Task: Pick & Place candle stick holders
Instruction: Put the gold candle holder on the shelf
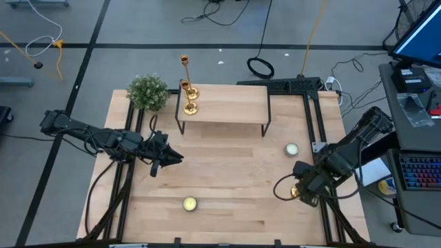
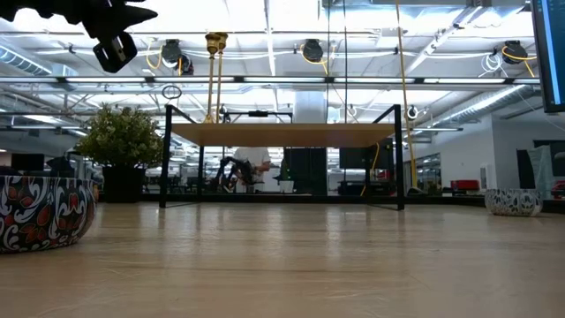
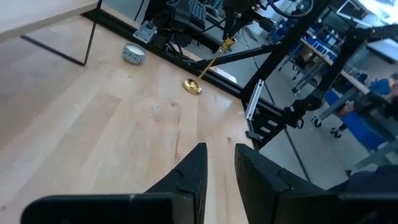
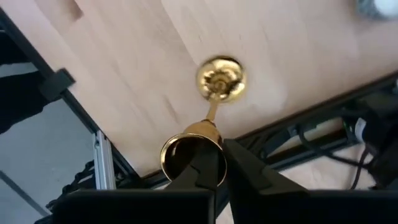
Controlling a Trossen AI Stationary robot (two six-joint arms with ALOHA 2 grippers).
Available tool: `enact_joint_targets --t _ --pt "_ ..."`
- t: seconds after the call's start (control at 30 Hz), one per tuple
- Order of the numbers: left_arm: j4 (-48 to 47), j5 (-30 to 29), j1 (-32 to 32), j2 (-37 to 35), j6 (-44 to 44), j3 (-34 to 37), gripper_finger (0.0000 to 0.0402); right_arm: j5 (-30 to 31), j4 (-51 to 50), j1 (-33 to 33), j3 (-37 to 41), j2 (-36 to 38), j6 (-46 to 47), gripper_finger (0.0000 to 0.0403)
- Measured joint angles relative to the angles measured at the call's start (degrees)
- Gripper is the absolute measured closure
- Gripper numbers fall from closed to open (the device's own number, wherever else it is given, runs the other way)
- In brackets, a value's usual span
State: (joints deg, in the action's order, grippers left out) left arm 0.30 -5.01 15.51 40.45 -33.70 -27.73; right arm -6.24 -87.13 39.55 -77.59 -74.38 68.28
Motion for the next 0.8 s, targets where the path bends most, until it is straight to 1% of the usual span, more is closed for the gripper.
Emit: enact_joint_targets --t 0.17,0.3,0.57,0.8 --pt "0.0 -0.12 0.0 0.0 -2.77 0.0 0.0321 1.61 0.48 -5.08 -2.59 -0.15 -5.77 0.0401" --pt "0.48 -0.12 0.0 0.0 -3.08 0.0 0.0321 2.31 2.18 -8.69 -5.33 -0.12 -9.51 0.0402" --pt "5.61 -1.06 -0.01 0.0 -4.08 0.0 0.0321 2.1 9.48 -15.08 -8.28 -0.25 -16.53 0.0402" --pt "9.05 -1.08 -0.02 0.0 -4.12 0.0 0.0321 1.94 12.17 -19.15 -11.2 -2.36 -23.15 0.0402"
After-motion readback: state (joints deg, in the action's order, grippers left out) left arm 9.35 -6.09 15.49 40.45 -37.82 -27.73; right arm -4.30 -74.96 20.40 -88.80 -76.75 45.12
